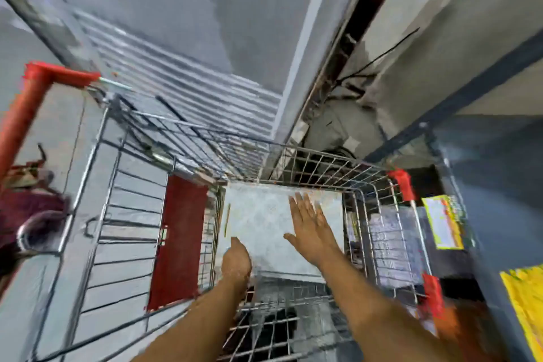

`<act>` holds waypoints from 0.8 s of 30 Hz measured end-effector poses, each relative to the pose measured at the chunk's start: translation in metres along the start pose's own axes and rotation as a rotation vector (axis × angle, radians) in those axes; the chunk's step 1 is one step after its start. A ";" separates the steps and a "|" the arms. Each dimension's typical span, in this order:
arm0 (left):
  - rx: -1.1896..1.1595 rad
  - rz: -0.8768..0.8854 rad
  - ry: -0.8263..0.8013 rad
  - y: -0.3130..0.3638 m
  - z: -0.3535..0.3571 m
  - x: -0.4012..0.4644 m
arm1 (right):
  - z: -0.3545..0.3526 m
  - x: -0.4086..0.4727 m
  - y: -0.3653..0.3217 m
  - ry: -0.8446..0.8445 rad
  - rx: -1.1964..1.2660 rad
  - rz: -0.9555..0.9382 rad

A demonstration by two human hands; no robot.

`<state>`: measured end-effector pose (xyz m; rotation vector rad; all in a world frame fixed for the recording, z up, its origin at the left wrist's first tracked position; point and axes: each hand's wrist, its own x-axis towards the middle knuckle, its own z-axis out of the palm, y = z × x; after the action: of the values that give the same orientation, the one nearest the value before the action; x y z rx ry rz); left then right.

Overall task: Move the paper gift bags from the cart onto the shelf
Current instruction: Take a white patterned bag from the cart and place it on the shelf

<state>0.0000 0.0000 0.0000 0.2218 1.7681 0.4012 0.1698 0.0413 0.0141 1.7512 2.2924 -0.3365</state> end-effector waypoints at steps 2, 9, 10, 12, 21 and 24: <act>-0.205 -0.183 0.005 -0.012 0.015 0.016 | 0.010 0.015 0.007 -0.201 -0.017 -0.013; -0.501 -0.479 -0.046 -0.018 0.058 0.033 | 0.060 0.079 0.038 -0.398 -0.066 -0.003; -0.473 -0.475 -0.068 -0.022 0.063 0.042 | 0.065 0.086 0.041 -0.398 -0.074 0.005; -0.527 -0.465 -0.088 -0.027 0.069 0.050 | 0.071 0.095 0.047 -0.412 -0.092 0.041; -0.297 -0.403 0.096 -0.028 0.066 0.045 | 0.072 0.109 0.059 -0.531 -0.052 0.022; -0.437 -0.378 0.041 -0.021 0.061 0.014 | 0.050 0.106 0.060 -0.539 0.050 0.002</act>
<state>0.0573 -0.0054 -0.0327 -0.4272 1.6694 0.5045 0.2033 0.1378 -0.0695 1.4540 1.9043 -0.7650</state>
